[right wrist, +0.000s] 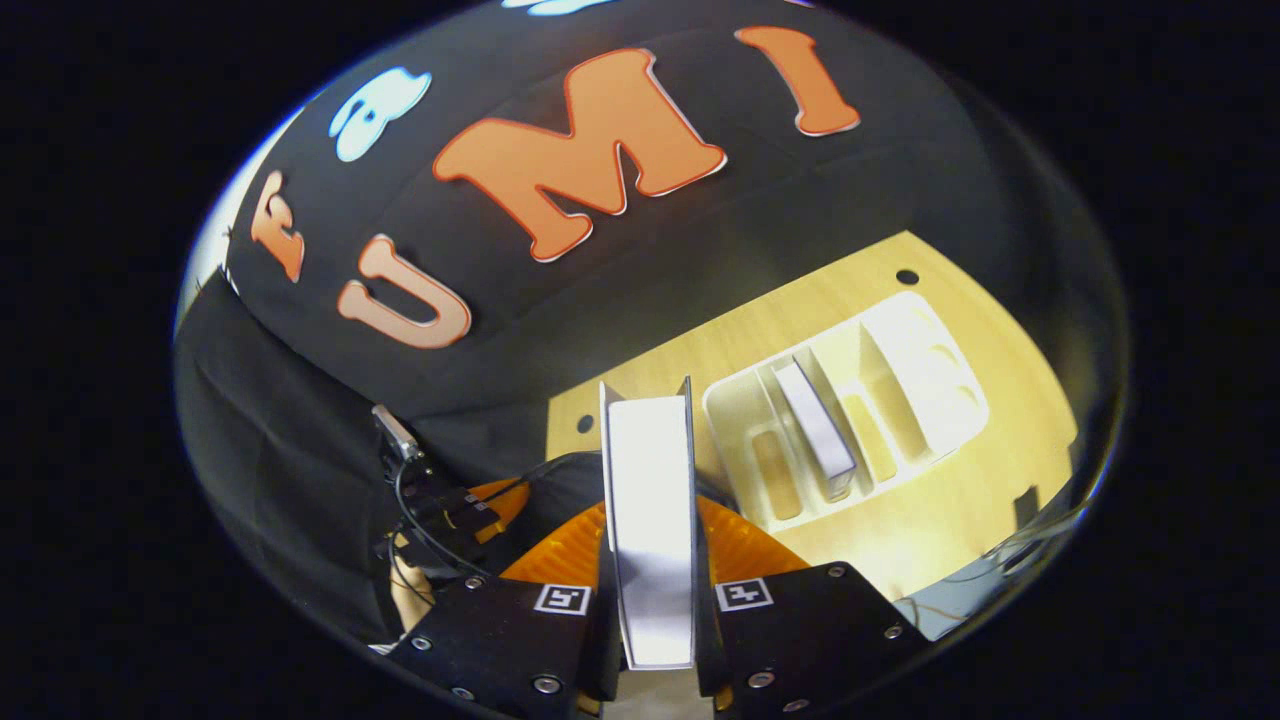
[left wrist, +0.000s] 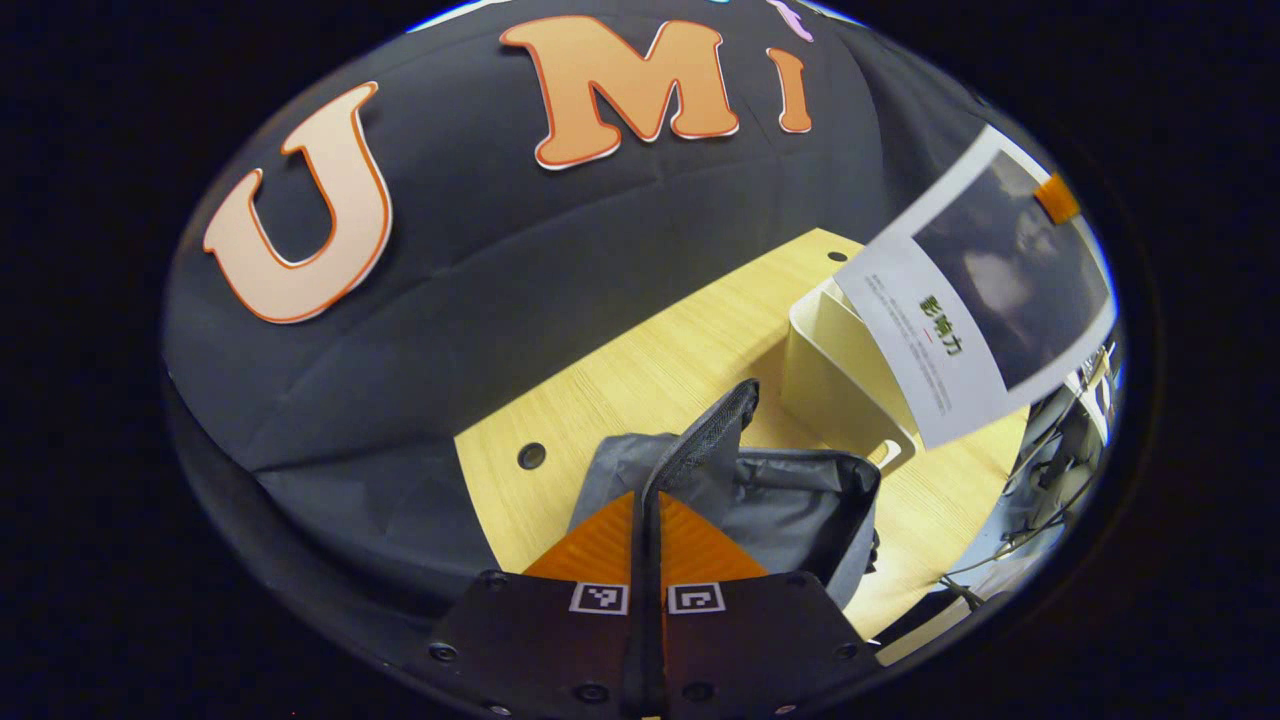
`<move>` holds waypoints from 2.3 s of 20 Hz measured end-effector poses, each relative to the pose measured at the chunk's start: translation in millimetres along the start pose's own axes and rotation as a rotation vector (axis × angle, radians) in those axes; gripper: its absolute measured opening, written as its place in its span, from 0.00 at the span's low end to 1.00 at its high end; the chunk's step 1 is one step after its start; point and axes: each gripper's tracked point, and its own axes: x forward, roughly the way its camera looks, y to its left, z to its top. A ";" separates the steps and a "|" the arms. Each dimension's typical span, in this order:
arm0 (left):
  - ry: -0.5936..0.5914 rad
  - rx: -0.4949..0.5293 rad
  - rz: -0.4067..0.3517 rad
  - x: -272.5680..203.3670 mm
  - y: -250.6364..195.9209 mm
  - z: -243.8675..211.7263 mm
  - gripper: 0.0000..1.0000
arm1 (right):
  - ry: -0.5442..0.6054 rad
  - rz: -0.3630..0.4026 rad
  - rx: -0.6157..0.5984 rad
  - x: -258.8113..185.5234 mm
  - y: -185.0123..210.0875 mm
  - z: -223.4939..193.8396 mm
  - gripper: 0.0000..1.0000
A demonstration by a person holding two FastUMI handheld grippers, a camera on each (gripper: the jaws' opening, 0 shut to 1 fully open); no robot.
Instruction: Open the schoolbag, grab two books from the bookshelf and put them into the schoolbag.
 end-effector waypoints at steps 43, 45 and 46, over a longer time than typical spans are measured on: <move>0.011 0.088 -0.041 -13.7 -27.6 3.0 0.01 | 0.058 -0.035 0.556 296.1 -15.5 -170.0 0.77; 0.011 0.091 -0.042 -15.2 -27.7 -2.3 0.01 | 0.067 -0.040 0.544 282.9 -20.7 -171.0 0.98; 0.010 0.097 -0.042 -15.4 -28.0 -4.1 0.01 | 0.062 -0.027 0.541 276.3 -21.1 -168.0 0.98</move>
